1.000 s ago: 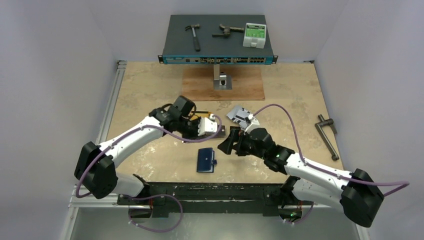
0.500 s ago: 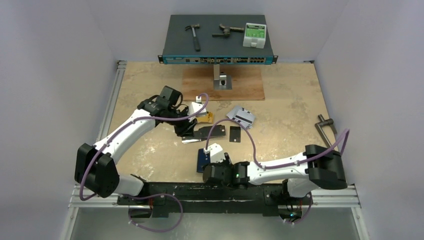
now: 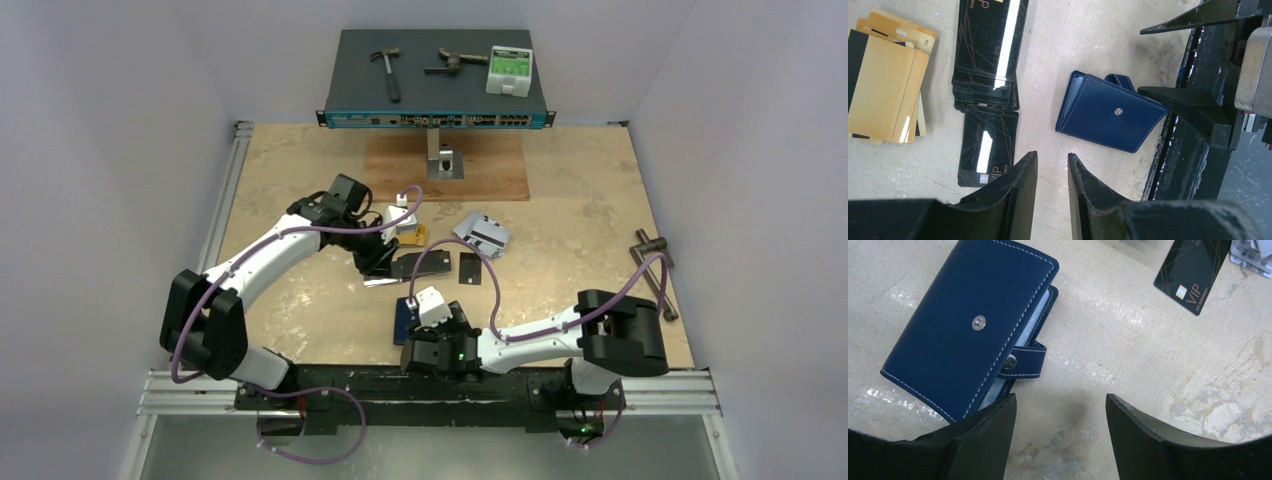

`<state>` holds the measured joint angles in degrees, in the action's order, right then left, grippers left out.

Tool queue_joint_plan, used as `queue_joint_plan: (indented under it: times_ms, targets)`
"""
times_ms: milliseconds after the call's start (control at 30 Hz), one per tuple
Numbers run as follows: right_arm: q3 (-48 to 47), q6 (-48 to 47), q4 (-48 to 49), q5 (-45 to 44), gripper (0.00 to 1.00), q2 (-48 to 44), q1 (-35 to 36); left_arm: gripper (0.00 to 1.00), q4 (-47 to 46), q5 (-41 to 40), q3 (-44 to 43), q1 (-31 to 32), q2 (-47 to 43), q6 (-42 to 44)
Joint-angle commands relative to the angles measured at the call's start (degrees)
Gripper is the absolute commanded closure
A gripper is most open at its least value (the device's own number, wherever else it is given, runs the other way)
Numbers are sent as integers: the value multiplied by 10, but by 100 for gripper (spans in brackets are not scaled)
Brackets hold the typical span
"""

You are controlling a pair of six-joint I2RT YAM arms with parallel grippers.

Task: Put the credit cards into the card holder
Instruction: Close the card holder at the center of the board.

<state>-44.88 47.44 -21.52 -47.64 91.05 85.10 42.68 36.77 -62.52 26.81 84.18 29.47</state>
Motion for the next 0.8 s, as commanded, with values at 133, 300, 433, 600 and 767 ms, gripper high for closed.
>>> queue_joint_plan:
  times_ms: [133, 300, 433, 600, 767]
  targets:
    - [7, -66, 106, -98, 35, 22, 1, 72, -12, 11, -12, 15, 18, 14]
    - [-8, -80, 123, -126, 36, 75, 7, 72, -1, 9, -24, 19, 40, 19]
    - [-26, -60, 104, -160, 36, 105, 24, 72, 8, 7, -31, 19, 55, 29]
    - [-59, 1, 56, -227, 39, 131, 40, 74, 5, -6, -27, 26, 74, 26]
    - [-89, 94, -10, -266, 55, 158, 52, 75, -3, -51, -12, 47, 78, 26]
